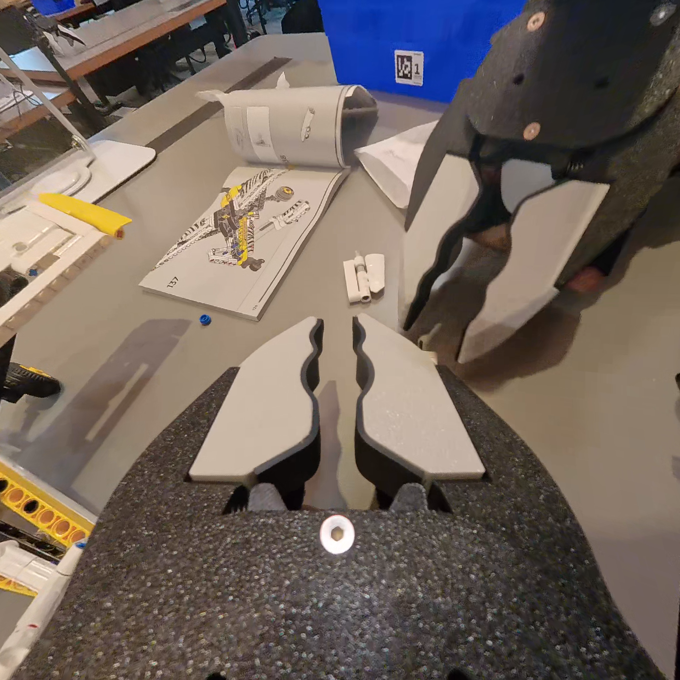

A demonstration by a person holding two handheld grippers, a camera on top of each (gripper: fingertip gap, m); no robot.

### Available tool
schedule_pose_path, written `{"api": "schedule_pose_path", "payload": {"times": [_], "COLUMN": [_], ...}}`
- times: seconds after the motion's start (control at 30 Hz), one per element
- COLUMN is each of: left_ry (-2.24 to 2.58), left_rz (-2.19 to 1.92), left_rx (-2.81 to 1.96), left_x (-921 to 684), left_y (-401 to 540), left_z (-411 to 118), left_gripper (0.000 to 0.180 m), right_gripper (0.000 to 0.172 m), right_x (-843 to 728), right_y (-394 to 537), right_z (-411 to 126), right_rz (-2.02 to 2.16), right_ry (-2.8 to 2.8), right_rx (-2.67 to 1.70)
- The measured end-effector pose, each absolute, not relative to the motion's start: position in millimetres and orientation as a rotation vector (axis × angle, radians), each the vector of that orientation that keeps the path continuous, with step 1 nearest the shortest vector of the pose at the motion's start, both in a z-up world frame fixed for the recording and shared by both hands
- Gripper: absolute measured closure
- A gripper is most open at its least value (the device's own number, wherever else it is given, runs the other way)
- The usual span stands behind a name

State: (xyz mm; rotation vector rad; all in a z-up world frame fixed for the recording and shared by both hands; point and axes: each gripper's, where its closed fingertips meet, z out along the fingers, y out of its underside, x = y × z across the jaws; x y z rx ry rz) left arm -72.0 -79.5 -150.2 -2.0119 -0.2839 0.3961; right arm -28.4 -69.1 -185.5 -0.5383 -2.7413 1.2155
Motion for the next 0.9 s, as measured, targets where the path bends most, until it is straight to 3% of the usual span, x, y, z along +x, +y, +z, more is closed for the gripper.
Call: {"api": "schedule_pose_path", "payload": {"times": [0.17,0.3,0.4,0.73,0.9], "left_ry": [-0.233,-0.199,-0.184,-0.114,-0.067], "left_rz": [0.357,0.341,0.316,0.188,0.15], "left_rx": [-2.043,-2.078,-2.083,-1.883,-1.764], "left_x": [-66.3,-62.9,-60.7,-50.6,-45.2], "left_y": [-76.5,-74.8,-74.7,-72.3,-65.8], "left_z": [-154.0,-158.6,-159.4,-131.7,-115.1], "left_gripper": [0.165,0.164,0.163,0.156,0.156], "right_gripper": [0.133,0.155,0.155,0.158,0.158], "right_x": [-28.3,-30.7,-32.6,-51.3,-50.8], "right_y": [-74.6,-74.4,-74.2,-70.5,-67.2], "right_z": [-195.6,-196.4,-194.0,-122.4,-102.6], "right_rz": [1.088,1.052,1.116,2.22,2.544], "right_ry": [-2.784,-2.801,-2.803,-2.438,-2.283], "right_rx": [-0.356,-0.342,-0.422,-1.163,-1.276]}}
